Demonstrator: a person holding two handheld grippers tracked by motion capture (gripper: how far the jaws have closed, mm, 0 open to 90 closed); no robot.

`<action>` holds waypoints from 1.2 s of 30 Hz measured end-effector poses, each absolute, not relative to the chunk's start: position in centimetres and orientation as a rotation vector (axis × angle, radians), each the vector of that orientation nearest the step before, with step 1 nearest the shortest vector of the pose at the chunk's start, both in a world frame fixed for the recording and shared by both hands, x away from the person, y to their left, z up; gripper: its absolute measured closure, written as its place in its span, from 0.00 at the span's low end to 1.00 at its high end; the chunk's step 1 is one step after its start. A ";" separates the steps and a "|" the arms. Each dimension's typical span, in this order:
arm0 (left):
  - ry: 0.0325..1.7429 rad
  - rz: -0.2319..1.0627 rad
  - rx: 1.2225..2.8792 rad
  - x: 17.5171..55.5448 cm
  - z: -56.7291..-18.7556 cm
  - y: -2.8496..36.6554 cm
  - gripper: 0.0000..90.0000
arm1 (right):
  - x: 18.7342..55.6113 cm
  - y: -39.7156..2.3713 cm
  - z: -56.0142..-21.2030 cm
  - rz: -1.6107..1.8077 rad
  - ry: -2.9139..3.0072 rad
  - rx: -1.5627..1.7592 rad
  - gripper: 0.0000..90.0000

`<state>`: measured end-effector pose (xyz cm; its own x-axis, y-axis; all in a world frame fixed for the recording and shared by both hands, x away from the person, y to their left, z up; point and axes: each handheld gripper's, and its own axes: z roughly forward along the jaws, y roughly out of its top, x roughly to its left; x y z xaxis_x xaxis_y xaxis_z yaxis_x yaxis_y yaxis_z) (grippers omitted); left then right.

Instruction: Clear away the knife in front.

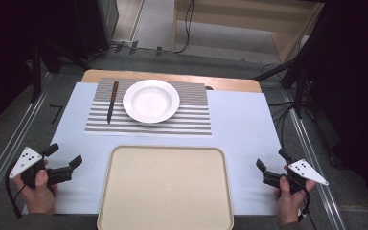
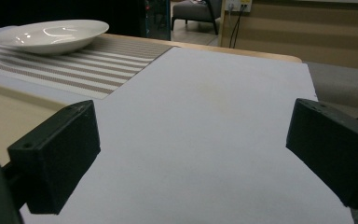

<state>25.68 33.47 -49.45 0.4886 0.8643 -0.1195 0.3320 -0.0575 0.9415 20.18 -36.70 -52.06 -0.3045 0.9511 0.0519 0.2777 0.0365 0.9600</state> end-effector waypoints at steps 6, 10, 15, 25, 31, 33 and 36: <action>1.047 0.600 1.634 25.7 -49.5 33.4 0.00 | 20.2 -36.7 -52.1 1.295 1.654 1.263 0.02; 1.046 0.597 1.636 25.7 -49.5 33.4 0.00 | 20.2 -36.6 -52.1 1.287 1.659 1.261 0.02; 1.044 0.602 1.639 25.7 -49.4 33.4 0.00 | 20.2 -36.6 -52.1 1.282 1.659 1.263 0.02; 1.043 0.631 1.671 25.6 -48.1 32.1 0.00 | 20.2 -36.6 -52.1 1.288 1.657 1.260 0.02; 1.073 0.607 1.664 26.0 -46.6 31.7 0.00 | 20.2 -36.6 -52.1 1.291 1.654 1.260 0.02; 1.073 0.600 1.678 26.5 -45.9 31.3 0.00 | 20.2 -36.6 -52.1 1.292 1.654 1.260 0.02; 1.059 0.587 1.682 27.2 -45.0 30.8 0.00 | 20.2 -36.6 -52.1 1.291 1.653 1.260 0.02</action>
<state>27.16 30.80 -45.02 0.4943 0.8626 -0.1076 0.3662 -0.0943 0.9258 20.17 -36.60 -52.10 -0.2996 0.9528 0.0484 0.2778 0.0386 0.9599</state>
